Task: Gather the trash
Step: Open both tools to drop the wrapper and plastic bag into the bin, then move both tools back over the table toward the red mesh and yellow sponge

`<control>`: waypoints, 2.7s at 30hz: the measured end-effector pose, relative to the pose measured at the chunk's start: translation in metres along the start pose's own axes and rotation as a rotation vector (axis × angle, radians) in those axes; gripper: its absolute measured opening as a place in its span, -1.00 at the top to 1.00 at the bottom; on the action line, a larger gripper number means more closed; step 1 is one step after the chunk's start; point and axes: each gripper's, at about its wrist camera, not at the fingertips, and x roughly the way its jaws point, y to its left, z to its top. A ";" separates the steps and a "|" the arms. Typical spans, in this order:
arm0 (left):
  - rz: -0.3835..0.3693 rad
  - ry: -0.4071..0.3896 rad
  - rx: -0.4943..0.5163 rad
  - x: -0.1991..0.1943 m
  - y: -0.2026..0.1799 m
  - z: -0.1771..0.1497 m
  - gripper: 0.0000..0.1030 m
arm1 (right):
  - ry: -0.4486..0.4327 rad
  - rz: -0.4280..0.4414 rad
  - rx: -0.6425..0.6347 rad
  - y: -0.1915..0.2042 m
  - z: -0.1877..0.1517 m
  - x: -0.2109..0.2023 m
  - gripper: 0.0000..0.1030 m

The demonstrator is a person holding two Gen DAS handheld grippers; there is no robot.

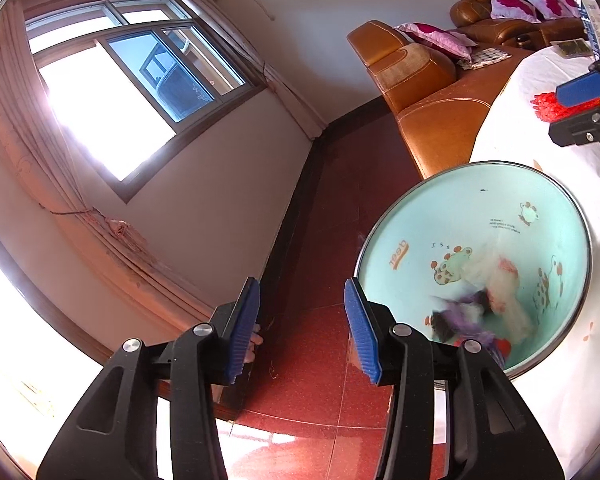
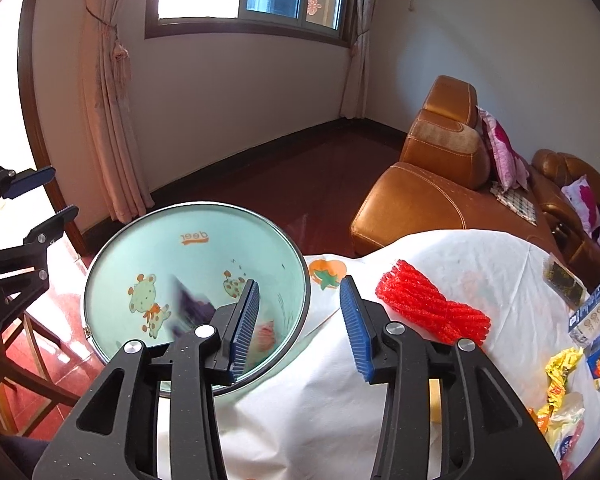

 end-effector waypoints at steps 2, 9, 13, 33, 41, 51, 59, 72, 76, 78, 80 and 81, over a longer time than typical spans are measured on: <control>0.001 0.000 0.001 0.001 0.000 0.000 0.10 | 0.003 -0.002 0.001 0.000 -0.002 0.000 0.16; 0.003 0.000 -0.001 0.000 0.000 -0.001 0.07 | 0.001 -0.001 0.007 -0.001 -0.004 0.000 0.12; 0.003 -0.002 -0.002 0.000 0.000 -0.002 0.04 | -0.006 -0.005 0.013 -0.002 -0.005 -0.004 0.11; -0.051 -0.010 -0.015 -0.007 -0.021 0.000 -0.27 | -0.021 -0.088 0.082 -0.022 -0.019 -0.044 0.06; -0.202 -0.063 0.037 -0.037 -0.074 0.004 -0.39 | -0.026 -0.245 0.191 -0.073 -0.080 -0.113 -0.01; -0.299 -0.130 0.106 -0.064 -0.119 0.030 -0.48 | -0.028 -0.417 0.414 -0.149 -0.158 -0.175 -0.11; -0.348 -0.203 0.094 -0.081 -0.152 0.076 -0.49 | 0.000 -0.454 0.483 -0.184 -0.185 -0.172 -0.11; -0.491 -0.138 0.093 -0.055 -0.223 0.130 -0.41 | -0.026 -0.468 0.601 -0.218 -0.215 -0.191 -0.20; -0.522 -0.127 0.122 -0.054 -0.238 0.129 -0.11 | -0.055 -0.386 0.584 -0.206 -0.205 -0.190 -0.30; -0.534 -0.127 0.131 -0.055 -0.239 0.129 0.05 | -0.040 -0.352 0.549 -0.197 -0.198 -0.180 -0.30; -0.533 -0.127 0.131 -0.057 -0.239 0.129 0.04 | 0.011 -0.365 0.513 -0.194 -0.194 -0.166 -0.30; -0.533 -0.127 0.127 -0.057 -0.237 0.129 0.02 | 0.036 -0.388 0.511 -0.198 -0.194 -0.160 -0.30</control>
